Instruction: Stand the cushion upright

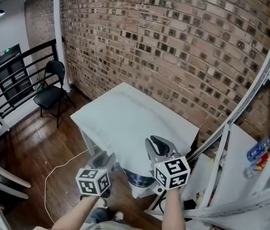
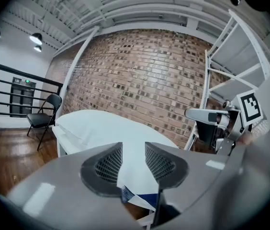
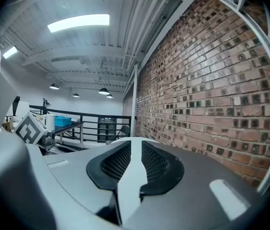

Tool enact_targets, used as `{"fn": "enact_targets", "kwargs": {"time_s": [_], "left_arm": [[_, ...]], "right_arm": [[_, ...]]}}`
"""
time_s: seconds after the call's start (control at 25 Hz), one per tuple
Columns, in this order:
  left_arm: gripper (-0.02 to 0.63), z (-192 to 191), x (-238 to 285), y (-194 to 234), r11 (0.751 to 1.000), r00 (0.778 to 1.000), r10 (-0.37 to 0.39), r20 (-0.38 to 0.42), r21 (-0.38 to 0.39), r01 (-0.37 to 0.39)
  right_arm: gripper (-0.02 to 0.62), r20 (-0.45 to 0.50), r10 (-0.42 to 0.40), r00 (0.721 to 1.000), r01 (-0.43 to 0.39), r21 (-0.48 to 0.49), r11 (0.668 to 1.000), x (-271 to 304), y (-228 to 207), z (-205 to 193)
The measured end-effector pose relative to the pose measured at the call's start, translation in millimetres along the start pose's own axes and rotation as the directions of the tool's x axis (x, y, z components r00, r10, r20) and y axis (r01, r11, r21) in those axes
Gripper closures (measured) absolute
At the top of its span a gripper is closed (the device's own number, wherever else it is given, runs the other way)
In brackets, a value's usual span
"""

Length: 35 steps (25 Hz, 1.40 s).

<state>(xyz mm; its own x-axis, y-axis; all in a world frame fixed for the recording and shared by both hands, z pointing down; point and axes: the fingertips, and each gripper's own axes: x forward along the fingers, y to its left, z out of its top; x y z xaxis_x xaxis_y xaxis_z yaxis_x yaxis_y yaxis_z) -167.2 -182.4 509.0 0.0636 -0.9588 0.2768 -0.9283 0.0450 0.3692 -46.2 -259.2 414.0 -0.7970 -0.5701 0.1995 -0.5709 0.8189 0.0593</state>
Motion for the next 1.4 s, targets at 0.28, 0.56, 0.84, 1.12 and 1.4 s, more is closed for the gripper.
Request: {"fn": "enact_targets", "kwargs": {"time_s": [0.28,0.56,0.84,1.12,1.4], "left_arm": [[0.424,-2,34,25,0.993,0.999,0.032,-0.03,-0.114,-0.035],[0.351,-6,73,40,0.961,0.996,0.026,-0.08,-0.271,-0.047],[0.266,-16,107,61,0.926,0.989,0.003,-0.149,-0.372,-0.059],[0.207,-18,132,77,0.894,0.978,-0.014,-0.208,-0.441,-0.081],[0.206,-21,142,80,0.857,0.976,-0.054,-0.209,-0.511,-0.062]], "right_arm": [[0.529,-0.021,-0.042,0.999,0.042,-0.016,0.999,36,-50,14],[0.501,-0.065,0.055,0.996,-0.06,-0.075,0.995,88,-83,27],[0.411,-0.284,0.219,0.933,-0.254,-0.093,0.963,154,-107,-8],[0.3,-0.476,0.368,0.799,-0.357,0.117,0.927,202,-148,-66],[0.147,-0.595,0.499,0.63,-0.327,0.38,0.865,231,-173,-125]]}}
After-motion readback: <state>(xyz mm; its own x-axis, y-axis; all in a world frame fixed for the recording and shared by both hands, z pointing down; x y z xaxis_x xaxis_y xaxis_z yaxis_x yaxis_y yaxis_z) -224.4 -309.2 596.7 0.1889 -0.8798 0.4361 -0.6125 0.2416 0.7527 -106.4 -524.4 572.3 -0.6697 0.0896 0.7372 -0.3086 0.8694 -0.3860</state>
